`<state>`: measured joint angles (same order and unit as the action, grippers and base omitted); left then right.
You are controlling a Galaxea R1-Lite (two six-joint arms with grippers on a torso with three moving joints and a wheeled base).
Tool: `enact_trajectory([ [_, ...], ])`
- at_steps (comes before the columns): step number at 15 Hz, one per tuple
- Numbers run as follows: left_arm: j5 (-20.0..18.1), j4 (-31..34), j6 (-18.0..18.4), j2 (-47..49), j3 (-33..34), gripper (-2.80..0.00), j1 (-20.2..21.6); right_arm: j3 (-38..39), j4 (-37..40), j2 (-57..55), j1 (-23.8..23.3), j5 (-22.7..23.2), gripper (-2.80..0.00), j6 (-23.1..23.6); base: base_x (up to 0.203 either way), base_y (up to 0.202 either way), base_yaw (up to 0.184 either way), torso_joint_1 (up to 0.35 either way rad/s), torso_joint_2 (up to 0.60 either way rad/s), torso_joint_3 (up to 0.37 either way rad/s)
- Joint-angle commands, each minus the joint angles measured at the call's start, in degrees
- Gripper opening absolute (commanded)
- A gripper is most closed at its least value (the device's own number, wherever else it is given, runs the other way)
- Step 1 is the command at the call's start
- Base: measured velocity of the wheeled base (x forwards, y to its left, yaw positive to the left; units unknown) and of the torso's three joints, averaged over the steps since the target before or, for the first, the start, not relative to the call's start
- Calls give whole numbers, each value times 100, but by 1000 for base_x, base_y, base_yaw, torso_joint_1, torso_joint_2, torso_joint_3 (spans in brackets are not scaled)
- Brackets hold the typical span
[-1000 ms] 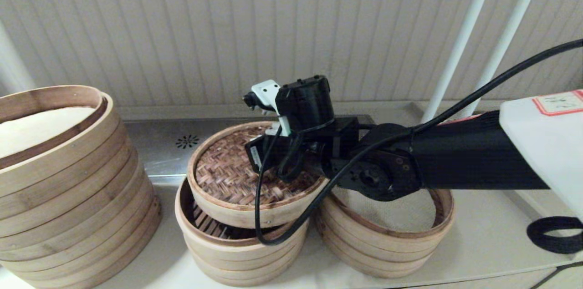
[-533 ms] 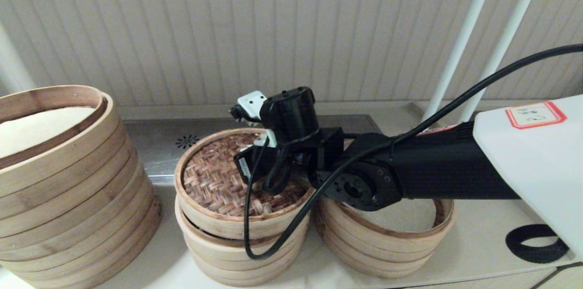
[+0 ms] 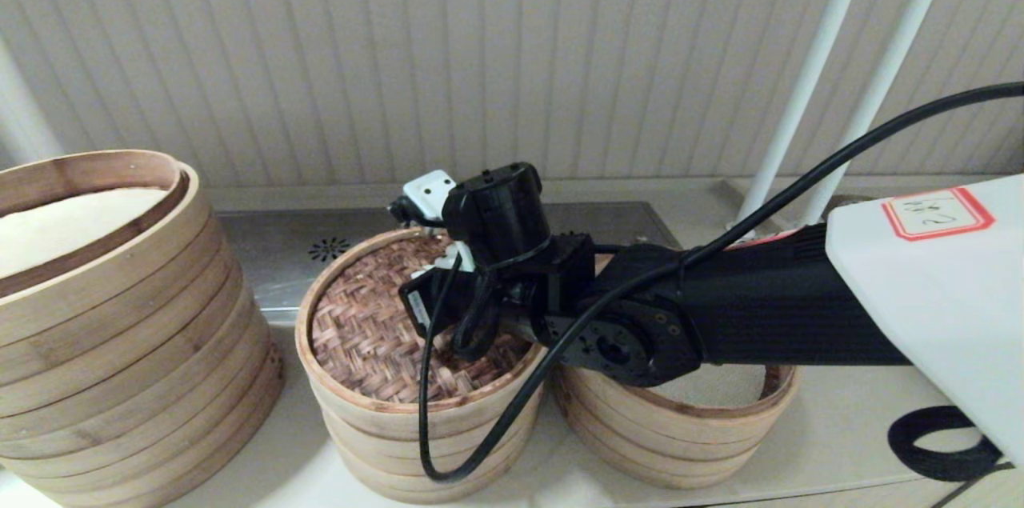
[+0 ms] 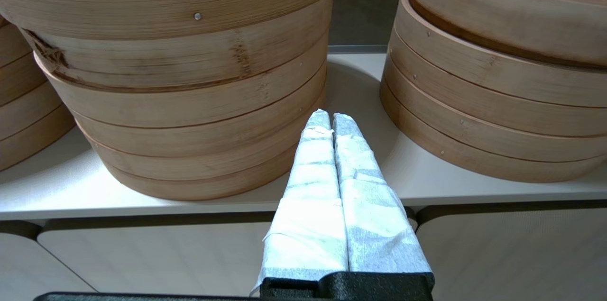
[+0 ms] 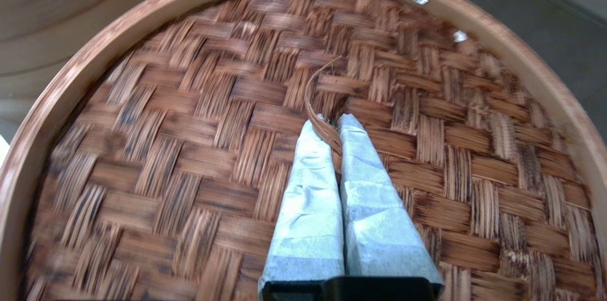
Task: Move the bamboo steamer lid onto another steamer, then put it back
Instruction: Put the steamer
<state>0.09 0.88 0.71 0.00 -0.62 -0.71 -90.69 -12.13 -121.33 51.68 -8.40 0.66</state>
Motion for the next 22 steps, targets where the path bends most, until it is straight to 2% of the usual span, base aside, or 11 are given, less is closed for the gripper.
enact_trajectory([
  [1, 0, 0, 0, 9, 1, -280, 0, 48, -18, -5, 21, -16, -280, 6, 0, 0, 0, 0, 0, 0],
  [6, 0, 0, 0, 9, 1, -280, 0, -28, -18, -165, 9, -13, -280, 91, 0, 0, 0, 0, 0, 0],
  [12, 0, 0, 0, 9, 1, -280, 0, -461, 157, -365, 18, -13, -280, 128, 0, 0, 0, 0, 0, 0],
  [21, 0, 0, 0, 9, 1, -280, 0, -384, 158, -299, -26, -96, -280, 153, 0, 0, 0, 0, 0, 0],
  [22, 0, 0, 0, 9, 1, -280, 0, -356, 149, -287, -26, -107, 0, 154, 0, 0, 0, 0, 0, 0],
])
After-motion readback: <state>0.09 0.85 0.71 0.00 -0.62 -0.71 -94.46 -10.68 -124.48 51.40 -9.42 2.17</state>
